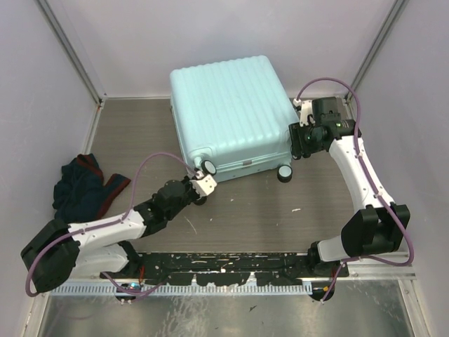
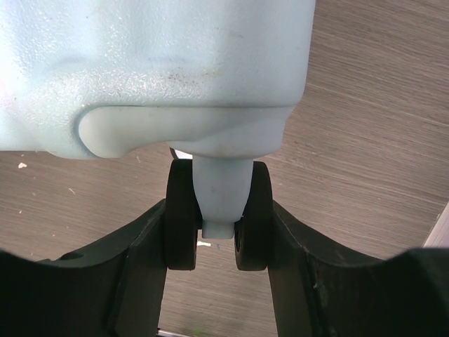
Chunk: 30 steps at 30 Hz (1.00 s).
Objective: Pack the luggage
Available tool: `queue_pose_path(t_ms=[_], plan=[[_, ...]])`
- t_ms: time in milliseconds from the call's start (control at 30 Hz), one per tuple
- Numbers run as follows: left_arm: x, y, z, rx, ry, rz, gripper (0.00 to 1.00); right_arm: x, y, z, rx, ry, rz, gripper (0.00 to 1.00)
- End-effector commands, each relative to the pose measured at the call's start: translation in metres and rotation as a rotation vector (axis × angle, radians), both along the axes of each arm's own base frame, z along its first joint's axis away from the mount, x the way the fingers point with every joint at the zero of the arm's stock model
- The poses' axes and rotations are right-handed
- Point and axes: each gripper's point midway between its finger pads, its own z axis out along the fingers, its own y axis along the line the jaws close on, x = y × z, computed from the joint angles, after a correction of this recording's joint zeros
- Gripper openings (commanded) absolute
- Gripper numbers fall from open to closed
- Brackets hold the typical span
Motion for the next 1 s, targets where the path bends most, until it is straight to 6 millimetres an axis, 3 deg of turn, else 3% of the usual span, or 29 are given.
queue_pose_path(t_ms=[0, 233, 367, 767, 967], plan=[[-0.045, -0.088, 0.028, -0.27, 0.188, -0.177, 0.0, -0.045, 0.055, 0.001, 0.217, 0.125, 0.139, 0.01], [-0.047, -0.124, 0.014, -0.265, 0.132, -0.005, 0.0, -0.045, 0.056, 0.001, 0.224, 0.131, 0.138, 0.01], [-0.033, -0.141, 0.012, -0.275, 0.146, 0.066, 0.0, -0.048, 0.057, -0.001, 0.23, 0.137, 0.14, 0.01], [-0.039, -0.219, 0.023, -0.315, 0.171, -0.164, 0.0, -0.049, 0.052, 0.003, 0.237, 0.123, 0.126, 0.01], [-0.037, -0.254, 0.037, -0.354, 0.162, -0.235, 0.0, -0.049, 0.052, 0.006, 0.26, 0.118, 0.123, 0.01]])
